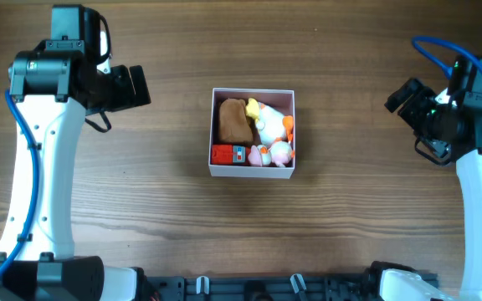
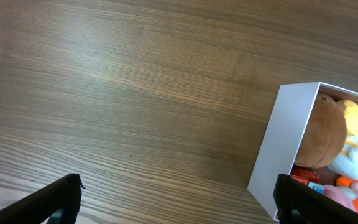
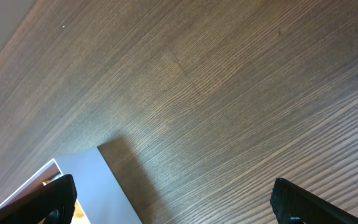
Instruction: Pack container
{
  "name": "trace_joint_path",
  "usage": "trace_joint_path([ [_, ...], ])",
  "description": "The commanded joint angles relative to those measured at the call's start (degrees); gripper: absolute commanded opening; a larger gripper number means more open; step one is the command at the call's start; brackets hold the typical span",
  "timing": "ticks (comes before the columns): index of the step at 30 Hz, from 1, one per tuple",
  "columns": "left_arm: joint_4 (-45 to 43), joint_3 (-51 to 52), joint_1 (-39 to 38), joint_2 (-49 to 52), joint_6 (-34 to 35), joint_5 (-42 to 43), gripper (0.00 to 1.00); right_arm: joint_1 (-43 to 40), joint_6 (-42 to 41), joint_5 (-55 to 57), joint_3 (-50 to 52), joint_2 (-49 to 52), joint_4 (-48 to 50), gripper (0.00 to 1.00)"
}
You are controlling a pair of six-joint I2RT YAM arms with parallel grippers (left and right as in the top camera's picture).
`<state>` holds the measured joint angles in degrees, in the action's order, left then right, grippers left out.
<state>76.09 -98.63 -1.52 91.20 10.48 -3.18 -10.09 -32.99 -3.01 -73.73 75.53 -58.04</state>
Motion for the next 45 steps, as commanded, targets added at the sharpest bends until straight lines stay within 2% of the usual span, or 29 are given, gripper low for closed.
trace_joint_path([
  [1,-0.2,-0.22,0.2,0.55,0.92,-0.33,1.0,-0.11,-0.57,-0.72,-0.39,0.17,0.2,1.0],
  [12,-0.2,-0.22,0.2,0.55,0.92,-0.33,1.0,-0.07,-0.59,-0.7,-0.39,-0.07,0.35,1.0],
  [15,-0.2,-0.22,0.2,0.55,0.92,-0.35,1.0,1.07,-0.11,-0.46,-0.37,-3.15,0.26,1.0],
  [17,-0.2,-0.22,0.2,0.55,0.92,-0.35,1.0,3.48,3.91,1.99,0.42,-6.67,0.15,1.0],
  [20,-0.2,-0.22,0.2,0.55,0.92,-0.33,1.0,8.81,10.56,11.28,3.8,-14.45,2.27,0.99],
  [23,-0.2,-0.22,0.2,0.55,0.92,-0.33,1.0,11.19,17.7,12.63,9.2,-22.4,7.76,1.0],
  [25,-0.2,-0.22,0.2,0.55,0.92,-0.35,1.0,11.19,19.63,12.66,15.1,-29.42,12.48,1.0],
  [31,-0.2,-0.22,0.2,0.55,0.92,-0.35,1.0,11.19,21.18,12.68,36.17,-50.27,23.39,1.0],
  [37,-0.2,-0.22,0.2,0.55,0.92,-0.33,1.0,11.19,21.0,12.31,50.51,-65.75,25.0,1.0],
  [45,-0.2,-0.22,0.2,0.55,0.92,-0.33,1.0,11.19,20.28,9.77,60.06,-72.85,25.05,1.0],
])
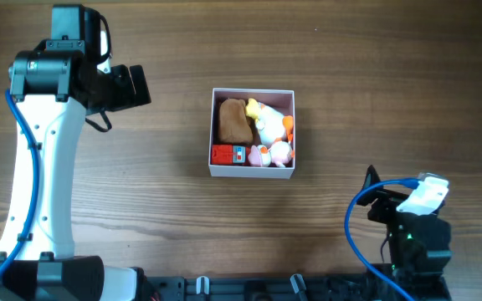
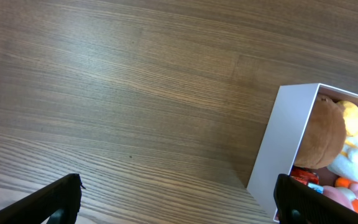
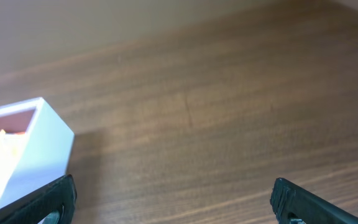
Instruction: Pack container
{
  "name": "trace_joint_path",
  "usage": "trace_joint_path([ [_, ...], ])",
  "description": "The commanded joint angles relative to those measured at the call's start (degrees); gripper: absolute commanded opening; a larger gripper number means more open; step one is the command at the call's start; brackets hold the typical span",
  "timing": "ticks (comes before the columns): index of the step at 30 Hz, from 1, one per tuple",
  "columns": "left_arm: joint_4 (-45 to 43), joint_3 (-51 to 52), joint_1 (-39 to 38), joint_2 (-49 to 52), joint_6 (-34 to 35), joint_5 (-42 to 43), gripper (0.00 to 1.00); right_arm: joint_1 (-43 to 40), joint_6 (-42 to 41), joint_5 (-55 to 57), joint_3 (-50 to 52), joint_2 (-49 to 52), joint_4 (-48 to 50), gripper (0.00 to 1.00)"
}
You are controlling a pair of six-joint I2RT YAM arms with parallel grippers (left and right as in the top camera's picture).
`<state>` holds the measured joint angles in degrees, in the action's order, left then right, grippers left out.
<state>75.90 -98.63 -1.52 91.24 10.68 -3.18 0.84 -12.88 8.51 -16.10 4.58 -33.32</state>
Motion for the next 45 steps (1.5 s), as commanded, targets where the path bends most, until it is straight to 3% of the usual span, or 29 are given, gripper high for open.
trace_joint_path([
  [1,0.0,-0.22,0.2,0.5,0.72,-0.33,1.0,0.26,-0.83,-2.16,3.45,-2.25,0.35,1.0],
  [27,-0.22,-0.2,0.37,0.02,0.7,-0.35,1.0,0.26,-2.75,-3.89,7.02,-2.56,0.24,1.0],
  [37,-2.29,0.15,-0.2,-15.91,0.02,0.61,1.0,0.26,-2.71,-3.89,7.02,-2.56,0.24,1.0],
  [42,-8.68,0.15,-0.24,-24.9,-12.02,12.09,1.0,0.26,-2.75,-3.89,7.02,-2.56,0.24,1.0],
  [45,-8.9,1.57,-0.22,-29.07,-15.02,12.66,1.0,0.26,-2.75,-3.89,7.02,-2.56,0.24,1.0],
])
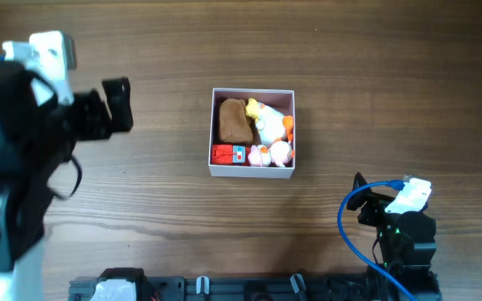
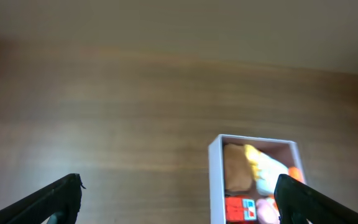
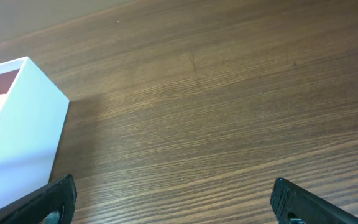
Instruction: Pack container
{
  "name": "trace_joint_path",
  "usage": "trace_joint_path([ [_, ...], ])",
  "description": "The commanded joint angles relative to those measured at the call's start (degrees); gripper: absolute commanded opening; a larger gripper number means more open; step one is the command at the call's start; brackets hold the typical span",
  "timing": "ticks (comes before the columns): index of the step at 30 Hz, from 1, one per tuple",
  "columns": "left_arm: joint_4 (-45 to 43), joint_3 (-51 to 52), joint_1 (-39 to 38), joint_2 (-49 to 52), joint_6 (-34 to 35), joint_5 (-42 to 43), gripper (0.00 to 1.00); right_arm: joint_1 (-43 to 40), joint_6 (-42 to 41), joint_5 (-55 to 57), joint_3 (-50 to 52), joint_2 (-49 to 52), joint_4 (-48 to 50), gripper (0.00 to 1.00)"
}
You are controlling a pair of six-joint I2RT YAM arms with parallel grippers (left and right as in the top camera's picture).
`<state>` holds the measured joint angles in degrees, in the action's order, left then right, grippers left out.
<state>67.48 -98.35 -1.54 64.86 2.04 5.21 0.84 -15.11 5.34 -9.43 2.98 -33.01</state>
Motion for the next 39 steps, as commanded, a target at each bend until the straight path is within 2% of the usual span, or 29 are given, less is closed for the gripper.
trace_joint_path([
  [1,-1.05,3.43,-0.2,-4.63,-6.38,4.13,1.0,0.26,-0.5,-0.72,0.35,-0.96,-0.07,1.0],
  [5,-5.95,14.08,-0.22,-11.04,-6.21,4.22,1.0,0.26,-0.48,-0.72,0.35,-0.96,-0.07,1.0],
  [11,-18.82,34.62,-0.22,-21.64,-5.86,5.77,1.0,0.26,-0.52,-0.72,0.35,-0.96,-0.07,1.0],
  [17,-30.36,56.59,-0.22,-36.13,-5.88,6.6,1.0,0.26,-0.52,-0.72,0.35,-0.96,-0.07,1.0],
  [20,-32.2,65.09,-0.46,-44.11,-5.64,7.43,1.0,0.26,-0.5,-0.72,0.35,-0.96,-0.07,0.99],
  [29,-32.17,77.88,-1.57,-59.82,-5.44,7.43,1.0,0.26,-0.5,-0.72,0.35,-0.96,-0.07,1.0],
  [39,-33.18,85.64,-2.93,-64.67,-4.57,8.11,1.0,0.26,-0.5,-0.72,0.35,-0.96,-0.07,0.99],
])
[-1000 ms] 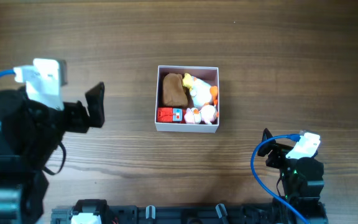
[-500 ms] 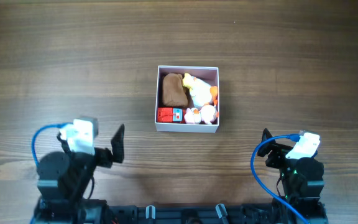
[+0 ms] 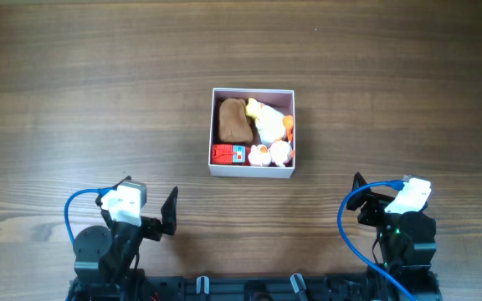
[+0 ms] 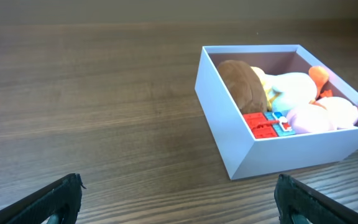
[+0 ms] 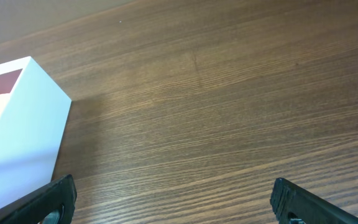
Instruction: Pack container
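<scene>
A white open box [image 3: 251,172] stands mid-table. It holds a brown plush [image 3: 233,121], a white and yellow duck plush [image 3: 266,122], a red block [image 3: 226,154] and a pink toy [image 3: 279,151]. The left wrist view shows the box [image 4: 229,134] from low down, with the brown plush [image 4: 244,84] and red block [image 4: 261,124] inside. My left gripper [image 4: 179,200] is open and empty, well short of the box. My right gripper [image 5: 174,200] is open and empty too, with the box's wall [image 5: 17,134] at its left.
Both arms are folded low at the table's front edge, the left arm [image 3: 120,226] at front left and the right arm [image 3: 396,221] at front right, each with a blue cable. Bare wooden table [image 3: 99,100] surrounds the box.
My left arm was raised at the far left of the table and is now folded at the front-left edge, looking at the box from low down. The right arm and the box are unchanged.
At first both arms reached out on either side of the packed box, grippers open. Then the right arm was folded at the front right. After that the left arm was lifted high, and now it is folded at the front left. The box's contents stayed the same.
</scene>
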{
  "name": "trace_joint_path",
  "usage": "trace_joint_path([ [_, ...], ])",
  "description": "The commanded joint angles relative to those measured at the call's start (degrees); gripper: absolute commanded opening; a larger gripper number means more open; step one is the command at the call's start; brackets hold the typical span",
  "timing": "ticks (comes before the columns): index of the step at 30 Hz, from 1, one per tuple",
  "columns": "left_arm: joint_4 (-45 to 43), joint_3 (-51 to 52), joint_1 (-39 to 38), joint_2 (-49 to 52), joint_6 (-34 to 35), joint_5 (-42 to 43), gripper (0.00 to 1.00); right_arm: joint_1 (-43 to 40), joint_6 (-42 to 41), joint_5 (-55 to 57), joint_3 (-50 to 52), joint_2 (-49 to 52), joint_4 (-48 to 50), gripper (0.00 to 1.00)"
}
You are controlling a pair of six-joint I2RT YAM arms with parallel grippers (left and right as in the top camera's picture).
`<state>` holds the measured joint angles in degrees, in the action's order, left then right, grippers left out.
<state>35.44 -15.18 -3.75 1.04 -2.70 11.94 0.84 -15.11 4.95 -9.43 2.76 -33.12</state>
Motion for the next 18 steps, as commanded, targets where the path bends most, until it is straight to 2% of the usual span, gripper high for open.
trace_joint_path([
  [1,-1.42,3.08,-0.87,-0.85,0.15,1.36,1.0,0.26,-0.5,-0.33,0.35,-0.74,0.04,1.0],
  [5,-3.82,6.45,-1.29,-0.85,0.17,1.64,1.0,0.26,-0.52,-0.33,0.35,-0.74,0.04,1.0],
  [18,-4.76,6.6,-1.36,-0.76,0.13,1.55,1.0,0.26,-0.48,-0.33,0.35,-0.74,0.04,1.0],
])
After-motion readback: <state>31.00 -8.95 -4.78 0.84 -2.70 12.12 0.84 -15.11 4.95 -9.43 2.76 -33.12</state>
